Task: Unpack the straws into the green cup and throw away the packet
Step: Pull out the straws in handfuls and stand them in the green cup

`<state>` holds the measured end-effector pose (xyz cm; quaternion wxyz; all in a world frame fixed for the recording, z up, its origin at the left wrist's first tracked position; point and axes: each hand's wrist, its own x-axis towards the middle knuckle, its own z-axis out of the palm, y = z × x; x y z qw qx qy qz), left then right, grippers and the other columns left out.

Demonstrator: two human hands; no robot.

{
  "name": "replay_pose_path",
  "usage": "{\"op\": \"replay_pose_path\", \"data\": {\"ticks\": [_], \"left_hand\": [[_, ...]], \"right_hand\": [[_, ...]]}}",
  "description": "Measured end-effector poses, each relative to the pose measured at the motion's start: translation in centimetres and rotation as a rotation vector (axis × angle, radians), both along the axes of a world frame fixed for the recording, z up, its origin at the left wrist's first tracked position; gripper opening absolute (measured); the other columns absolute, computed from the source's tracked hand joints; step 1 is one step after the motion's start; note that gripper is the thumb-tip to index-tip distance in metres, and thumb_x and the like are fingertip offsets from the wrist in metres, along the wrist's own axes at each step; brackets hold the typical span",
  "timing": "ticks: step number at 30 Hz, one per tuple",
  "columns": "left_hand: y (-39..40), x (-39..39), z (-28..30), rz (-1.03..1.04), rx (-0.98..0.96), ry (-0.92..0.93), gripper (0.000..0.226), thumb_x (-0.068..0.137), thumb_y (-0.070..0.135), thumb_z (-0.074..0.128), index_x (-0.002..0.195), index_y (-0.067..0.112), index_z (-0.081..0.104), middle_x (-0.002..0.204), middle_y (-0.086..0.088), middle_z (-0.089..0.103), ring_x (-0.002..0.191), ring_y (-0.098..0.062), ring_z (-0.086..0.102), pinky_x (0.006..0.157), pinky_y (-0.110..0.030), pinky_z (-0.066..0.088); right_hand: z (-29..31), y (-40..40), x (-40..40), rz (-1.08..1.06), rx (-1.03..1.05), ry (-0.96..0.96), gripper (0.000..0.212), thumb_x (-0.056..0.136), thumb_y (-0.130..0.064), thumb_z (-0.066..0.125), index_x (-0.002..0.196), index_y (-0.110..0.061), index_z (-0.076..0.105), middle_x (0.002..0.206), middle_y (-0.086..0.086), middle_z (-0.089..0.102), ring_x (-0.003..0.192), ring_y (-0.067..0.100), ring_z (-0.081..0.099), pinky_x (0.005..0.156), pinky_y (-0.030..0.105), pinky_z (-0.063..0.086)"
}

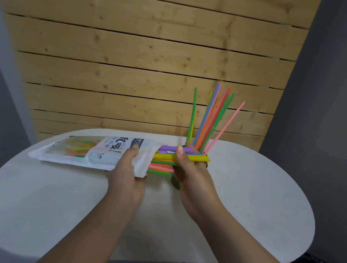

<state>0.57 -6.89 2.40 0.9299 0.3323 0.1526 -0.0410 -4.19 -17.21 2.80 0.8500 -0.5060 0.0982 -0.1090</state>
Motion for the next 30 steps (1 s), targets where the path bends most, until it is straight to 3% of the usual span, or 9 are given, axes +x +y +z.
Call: {"op": "replay_pose_path", "data": {"ticks": [4,7,11,16,19,21,25,28,30], "left_hand": [[-0.5,-0.1,0.0,-0.012,-0.005,0.002,0.059,0.091,0.008,0.062,0.144,0.018,0.040,0.137,-0.014,0.058,0.122,-0.030,0.060,0.093,-0.045,0.053],[-0.3,0.2,0.0,0.012,-0.029,0.020,0.061,0.090,0.007,0.063,0.145,0.020,0.038,0.137,-0.012,0.059,0.120,-0.028,0.062,0.086,-0.041,0.055],[0.2,0.7,0.0,0.038,-0.032,0.013,0.062,0.090,0.006,0.063,0.145,0.018,0.038,0.140,-0.012,0.057,0.124,-0.027,0.060,0.088,-0.040,0.053],[0.5,1.1,-0.1,0.046,-0.052,0.009,0.058,0.090,0.006,0.062,0.144,0.014,0.042,0.142,-0.011,0.056,0.127,-0.026,0.058,0.104,-0.044,0.048],[0.3,0.9,-0.1,0.025,-0.067,0.022,0.059,0.090,0.007,0.062,0.144,0.013,0.042,0.142,-0.011,0.056,0.127,-0.026,0.058,0.096,-0.041,0.050],[0.1,0.7,0.0,0.012,-0.064,0.019,0.058,0.090,0.007,0.062,0.144,0.014,0.042,0.141,-0.011,0.057,0.126,-0.027,0.058,0.094,-0.039,0.051],[-0.2,0.6,0.3,0.014,-0.065,0.012,0.056,0.091,0.005,0.060,0.142,0.015,0.043,0.139,-0.012,0.059,0.116,-0.026,0.062,0.086,-0.038,0.053],[-0.1,0.5,0.2,-0.001,-0.067,0.004,0.055,0.091,0.005,0.059,0.143,0.013,0.043,0.140,-0.012,0.058,0.108,-0.023,0.061,0.079,-0.034,0.053],[-0.2,0.4,0.2,-0.010,-0.069,0.004,0.055,0.091,0.005,0.060,0.143,0.014,0.043,0.139,-0.011,0.058,0.107,-0.023,0.063,0.078,-0.033,0.054]], "right_hand": [[0.6,-0.7,0.4,-0.094,-0.124,0.045,0.022,0.089,-0.037,0.057,0.106,-0.027,0.067,0.110,0.000,0.068,0.097,0.014,0.066,0.078,0.025,0.051],[1.3,-1.5,0.5,-0.100,-0.039,-0.004,0.021,0.093,-0.030,0.052,0.094,-0.020,0.070,0.096,-0.003,0.072,0.077,0.005,0.070,0.065,0.017,0.055],[2.4,-3.2,0.3,-0.135,0.110,-0.057,0.026,0.096,-0.026,0.046,0.095,-0.010,0.067,0.099,0.003,0.071,0.075,0.006,0.072,0.057,0.016,0.054],[2.9,-3.6,0.3,-0.158,0.281,-0.087,0.023,0.093,-0.028,0.049,0.104,-0.012,0.062,0.108,0.007,0.068,0.097,0.013,0.066,0.073,0.024,0.056],[2.5,-2.3,0.3,-0.134,0.365,-0.055,0.057,0.079,-0.035,0.061,0.127,-0.005,0.053,0.123,0.012,0.062,0.103,0.015,0.063,0.076,0.025,0.057],[2.3,-1.6,0.4,-0.116,0.403,-0.045,0.073,0.065,-0.039,0.067,0.127,-0.005,0.053,0.119,0.011,0.061,0.106,0.021,0.063,0.079,0.028,0.057],[1.6,-1.0,0.7,-0.082,0.420,-0.095,0.072,0.063,-0.040,0.067,0.128,-0.012,0.051,0.117,0.005,0.057,0.118,0.024,0.056,0.102,0.039,0.045],[1.1,-0.5,0.9,-0.040,0.319,-0.097,0.085,0.065,-0.040,0.067,0.138,-0.008,0.040,0.125,0.010,0.054,0.128,0.026,0.050,0.106,0.038,0.042],[0.9,-0.3,1.2,-0.051,0.294,-0.063,0.081,0.069,-0.037,0.067,0.139,-0.008,0.040,0.132,0.011,0.055,0.126,0.026,0.052,0.106,0.039,0.042]]}}
